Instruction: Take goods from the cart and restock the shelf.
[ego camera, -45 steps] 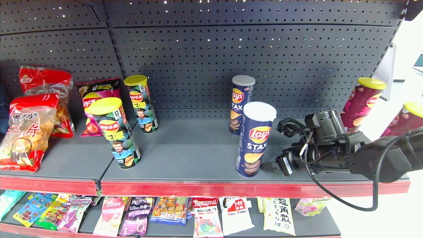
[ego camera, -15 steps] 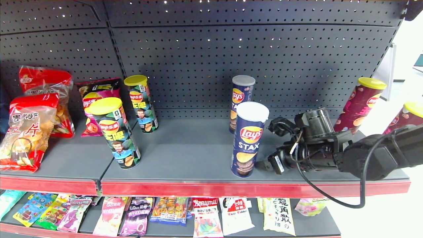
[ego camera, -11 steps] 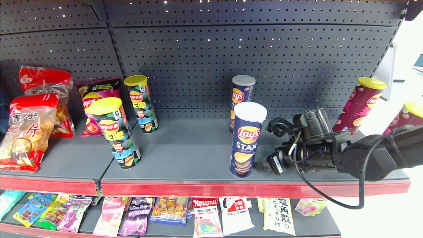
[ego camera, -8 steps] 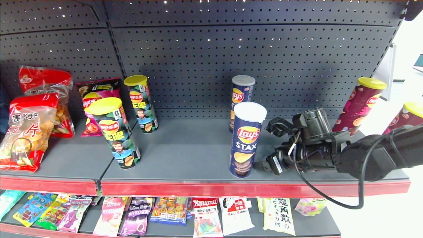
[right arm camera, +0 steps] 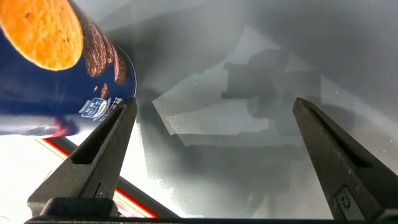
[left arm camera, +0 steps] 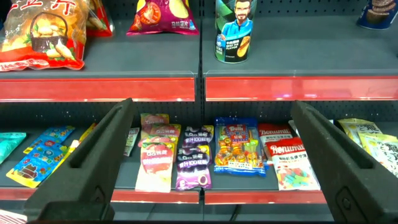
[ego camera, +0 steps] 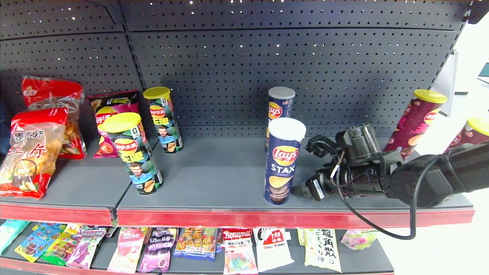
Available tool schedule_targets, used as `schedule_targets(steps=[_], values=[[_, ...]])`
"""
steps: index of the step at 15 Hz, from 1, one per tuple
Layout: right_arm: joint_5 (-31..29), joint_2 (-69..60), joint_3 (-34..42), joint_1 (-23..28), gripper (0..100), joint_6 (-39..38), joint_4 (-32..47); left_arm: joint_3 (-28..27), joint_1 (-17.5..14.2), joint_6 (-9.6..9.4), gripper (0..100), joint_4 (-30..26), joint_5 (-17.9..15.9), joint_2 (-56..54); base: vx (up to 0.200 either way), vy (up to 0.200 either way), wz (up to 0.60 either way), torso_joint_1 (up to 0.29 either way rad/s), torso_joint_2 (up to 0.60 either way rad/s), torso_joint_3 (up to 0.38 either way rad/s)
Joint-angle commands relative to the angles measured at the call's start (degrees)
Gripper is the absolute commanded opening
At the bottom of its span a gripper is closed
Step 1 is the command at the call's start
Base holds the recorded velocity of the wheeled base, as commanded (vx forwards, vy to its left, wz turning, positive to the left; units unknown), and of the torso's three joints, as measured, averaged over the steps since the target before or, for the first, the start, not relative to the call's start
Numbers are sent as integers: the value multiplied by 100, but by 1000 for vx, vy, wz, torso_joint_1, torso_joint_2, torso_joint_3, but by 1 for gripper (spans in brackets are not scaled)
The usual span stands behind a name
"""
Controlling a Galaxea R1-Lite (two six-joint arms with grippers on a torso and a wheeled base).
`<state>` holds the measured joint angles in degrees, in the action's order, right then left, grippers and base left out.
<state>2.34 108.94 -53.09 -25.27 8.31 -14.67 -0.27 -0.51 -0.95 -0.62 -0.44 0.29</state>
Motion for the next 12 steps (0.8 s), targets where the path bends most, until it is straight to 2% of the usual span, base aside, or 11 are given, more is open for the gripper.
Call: schedule_targets(steps=[1, 12], values=[[3, 14, 9, -22, 100, 4, -1, 0, -2, -2, 100, 1, 0, -3, 0, 0, 0, 0, 0, 0], [12, 75, -79, -57, 100, 4, -1, 0, -2, 7, 100, 1, 0, -3, 0, 0, 0, 0, 0, 0]])
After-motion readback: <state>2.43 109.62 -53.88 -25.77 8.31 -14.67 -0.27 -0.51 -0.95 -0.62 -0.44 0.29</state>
